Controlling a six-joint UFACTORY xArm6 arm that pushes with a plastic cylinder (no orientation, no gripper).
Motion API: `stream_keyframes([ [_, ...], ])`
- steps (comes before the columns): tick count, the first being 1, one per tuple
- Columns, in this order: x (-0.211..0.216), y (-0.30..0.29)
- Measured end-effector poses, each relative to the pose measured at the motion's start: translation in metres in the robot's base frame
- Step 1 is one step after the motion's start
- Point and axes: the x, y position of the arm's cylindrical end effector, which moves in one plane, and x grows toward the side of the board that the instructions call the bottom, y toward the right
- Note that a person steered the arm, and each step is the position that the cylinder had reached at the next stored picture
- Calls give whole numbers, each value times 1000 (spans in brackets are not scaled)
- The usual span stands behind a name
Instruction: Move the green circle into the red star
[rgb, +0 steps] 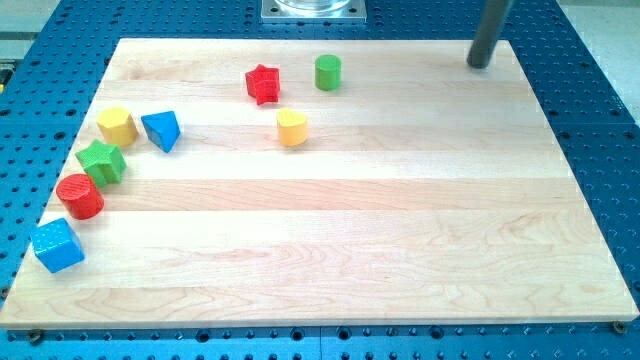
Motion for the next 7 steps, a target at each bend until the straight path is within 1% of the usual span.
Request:
stream_keyframes([
  [1, 3, -7],
  [2, 3, -90],
  [3, 23, -147],
  [4, 23, -168],
  [5, 23, -231],
  [6, 38, -305],
  [7, 84, -299],
])
